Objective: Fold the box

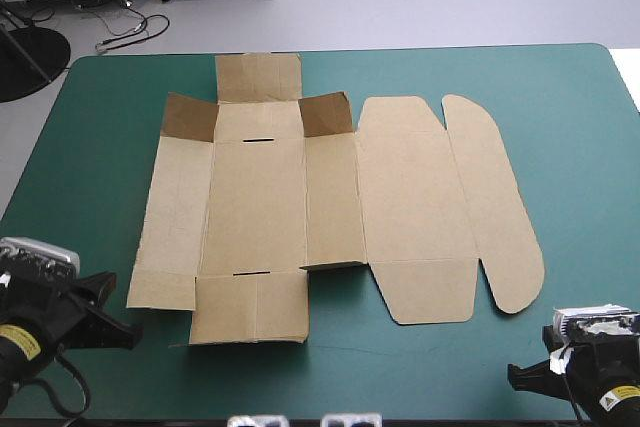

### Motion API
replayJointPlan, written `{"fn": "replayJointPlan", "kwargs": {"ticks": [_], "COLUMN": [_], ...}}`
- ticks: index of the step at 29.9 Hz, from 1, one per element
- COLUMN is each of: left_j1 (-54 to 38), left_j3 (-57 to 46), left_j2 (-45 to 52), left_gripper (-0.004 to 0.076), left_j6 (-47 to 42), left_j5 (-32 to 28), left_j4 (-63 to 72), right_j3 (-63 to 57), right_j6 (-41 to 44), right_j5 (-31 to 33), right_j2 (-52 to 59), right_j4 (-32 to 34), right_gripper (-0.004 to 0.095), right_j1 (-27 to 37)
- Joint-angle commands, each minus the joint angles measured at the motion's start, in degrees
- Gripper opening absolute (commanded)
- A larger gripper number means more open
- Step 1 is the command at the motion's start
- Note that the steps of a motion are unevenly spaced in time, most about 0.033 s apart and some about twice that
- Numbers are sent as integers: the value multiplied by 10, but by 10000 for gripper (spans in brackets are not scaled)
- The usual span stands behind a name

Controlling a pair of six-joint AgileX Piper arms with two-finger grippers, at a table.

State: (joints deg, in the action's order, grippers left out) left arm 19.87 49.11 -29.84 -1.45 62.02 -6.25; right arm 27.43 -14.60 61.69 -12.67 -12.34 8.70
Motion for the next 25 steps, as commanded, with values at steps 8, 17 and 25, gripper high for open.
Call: {"fn": "replayJointPlan", "kwargs": {"ticks": [8,17,25], "left_j1": [2,-100,-346], "left_j3": [127,206,240], "left_j2": [-210,-390,-470], "left_gripper": [-9,15,15], "left_j6": [14,30,179], "left_j5": [-71,-113,-58], "left_j4": [-45,-10,254], "right_j3": [15,15,15], "right_j6": [-6,-6,-6], "right_j5": [-30,-30,-30], "right_j2": [-7,-7,-7], "right_j4": [-8,-8,-8], "right_gripper": [-20,-20,-20], "right_j1": [-2,-2,-2]}}
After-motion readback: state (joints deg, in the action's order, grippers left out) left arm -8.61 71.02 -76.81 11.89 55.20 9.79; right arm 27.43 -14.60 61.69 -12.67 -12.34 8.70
